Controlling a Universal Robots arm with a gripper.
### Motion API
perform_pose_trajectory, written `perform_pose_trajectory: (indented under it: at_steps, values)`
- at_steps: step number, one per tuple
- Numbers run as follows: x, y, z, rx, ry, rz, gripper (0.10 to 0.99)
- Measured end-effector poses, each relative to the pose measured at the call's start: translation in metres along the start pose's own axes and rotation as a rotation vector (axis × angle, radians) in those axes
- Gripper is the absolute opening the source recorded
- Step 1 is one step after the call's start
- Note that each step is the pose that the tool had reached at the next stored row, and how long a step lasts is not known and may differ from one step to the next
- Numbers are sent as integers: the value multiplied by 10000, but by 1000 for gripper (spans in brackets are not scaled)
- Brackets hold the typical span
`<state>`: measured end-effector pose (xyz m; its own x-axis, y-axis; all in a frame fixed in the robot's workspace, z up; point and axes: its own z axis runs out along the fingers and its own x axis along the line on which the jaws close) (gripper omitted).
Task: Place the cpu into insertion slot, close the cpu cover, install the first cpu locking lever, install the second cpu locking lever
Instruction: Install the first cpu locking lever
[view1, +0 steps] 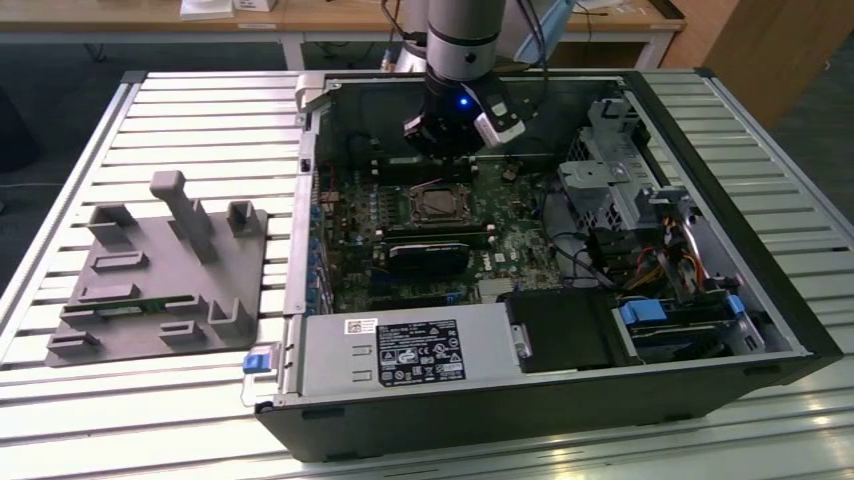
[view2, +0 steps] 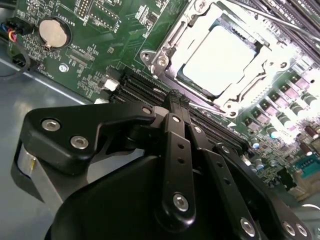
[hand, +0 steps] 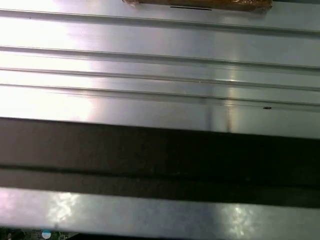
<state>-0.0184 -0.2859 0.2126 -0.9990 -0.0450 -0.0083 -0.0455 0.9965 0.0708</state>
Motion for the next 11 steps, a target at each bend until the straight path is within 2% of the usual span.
perform_pose_trajectory:
  at_steps: [6, 11]
  values:
    - [-9, -4, 41, 173, 9, -1, 106]
    - [-24, -3, 68, 217, 28, 0, 106]
